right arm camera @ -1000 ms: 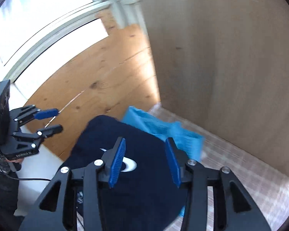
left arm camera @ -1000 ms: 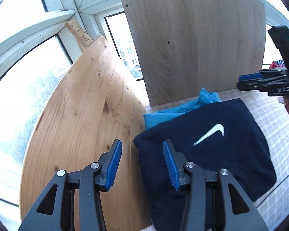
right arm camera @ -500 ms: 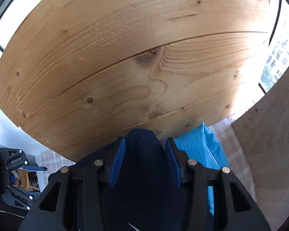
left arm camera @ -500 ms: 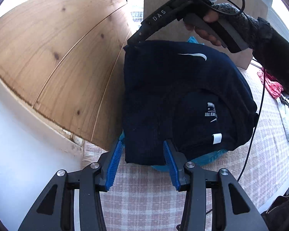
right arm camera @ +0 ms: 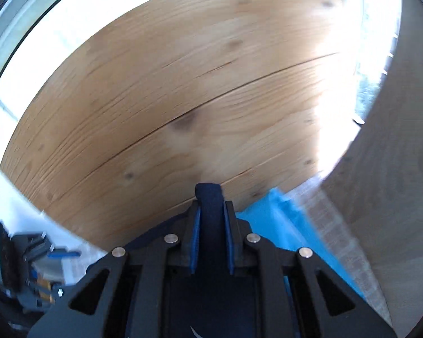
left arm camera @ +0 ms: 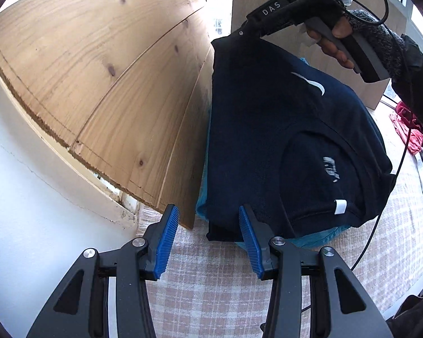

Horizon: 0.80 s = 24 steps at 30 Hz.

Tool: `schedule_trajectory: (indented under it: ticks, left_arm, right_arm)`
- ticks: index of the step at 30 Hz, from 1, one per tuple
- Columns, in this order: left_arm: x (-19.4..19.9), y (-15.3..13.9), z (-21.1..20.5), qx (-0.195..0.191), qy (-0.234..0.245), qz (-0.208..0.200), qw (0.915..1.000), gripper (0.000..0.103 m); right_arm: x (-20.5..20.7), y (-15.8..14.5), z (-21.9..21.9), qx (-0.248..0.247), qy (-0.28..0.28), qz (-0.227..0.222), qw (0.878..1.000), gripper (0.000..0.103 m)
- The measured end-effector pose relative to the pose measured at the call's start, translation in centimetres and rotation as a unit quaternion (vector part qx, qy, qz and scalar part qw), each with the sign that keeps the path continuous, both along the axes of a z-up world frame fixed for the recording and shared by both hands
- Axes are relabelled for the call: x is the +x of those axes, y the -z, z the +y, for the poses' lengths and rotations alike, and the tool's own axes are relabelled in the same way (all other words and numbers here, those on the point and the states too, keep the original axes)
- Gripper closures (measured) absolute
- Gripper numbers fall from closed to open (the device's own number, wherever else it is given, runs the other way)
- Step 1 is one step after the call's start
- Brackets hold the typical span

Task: Fold clothes
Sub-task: 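Open both grippers and release the sweatshirt on the stack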

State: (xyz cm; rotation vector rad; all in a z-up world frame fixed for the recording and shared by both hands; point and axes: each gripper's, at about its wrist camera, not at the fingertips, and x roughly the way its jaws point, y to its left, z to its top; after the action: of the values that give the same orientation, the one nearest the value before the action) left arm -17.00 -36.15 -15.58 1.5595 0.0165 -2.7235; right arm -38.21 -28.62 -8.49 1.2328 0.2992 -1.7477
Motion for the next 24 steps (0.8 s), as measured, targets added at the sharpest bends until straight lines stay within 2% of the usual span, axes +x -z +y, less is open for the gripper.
schedule_trajectory:
  ticks: [2, 4, 7, 11, 14, 18, 20, 24]
  left_arm:
    - [-0.6, 0.5, 0.2, -0.004, 0.002, -0.004, 1.0, 0.06]
    - [-1.3, 1.1, 0.5, -0.009, 0.002, -0.015, 0.9999, 0.06]
    - [-1.4, 0.2, 1.3, -0.015, 0.013, -0.007, 0.9998, 0.06]
    - [-2.2, -2.2, 2.3, -0.02, 0.032, 0.029, 0.9989, 0.06]
    - [-3.5, -2.3, 3.0, -0.024, 0.045, 0.032, 0.9982, 0.06]
    - [-5.7, -0.9, 2.5, -0.026, 0.052, 0.005, 0.9983, 0.06]
    - [-5.5, 0.1, 1.9, -0.017, 0.049, -0.006, 0.9986, 0.06]
    - [-3.6, 0.3, 0.9, -0.011, 0.042, -0.012, 0.999, 0.058]
  right_arm:
    - [-1.0, 1.6, -0.1, 0.006, 0.014, -0.029, 0.999, 0.087]
    - [-0.7, 2.5, -0.7, 0.017, 0.004, -0.026, 1.0, 0.084]
    - [0.6, 0.3, -0.3, 0.008, 0.006, -0.011, 1.0, 0.071]
    - [3.2, -5.5, 4.5, -0.044, 0.035, 0.038, 0.998, 0.07]
    - [6.7, -7.2, 9.1, -0.062, 0.06, 0.059, 0.995, 0.068]
    - [12.7, -2.8, 14.2, -0.056, 0.097, 0.008, 0.994, 0.068]
    - [15.2, 1.1, 16.3, -0.039, 0.122, -0.009, 0.992, 0.068]
    - [18.7, 1.6, 20.0, -0.04, 0.195, 0.001, 0.98, 0.071]
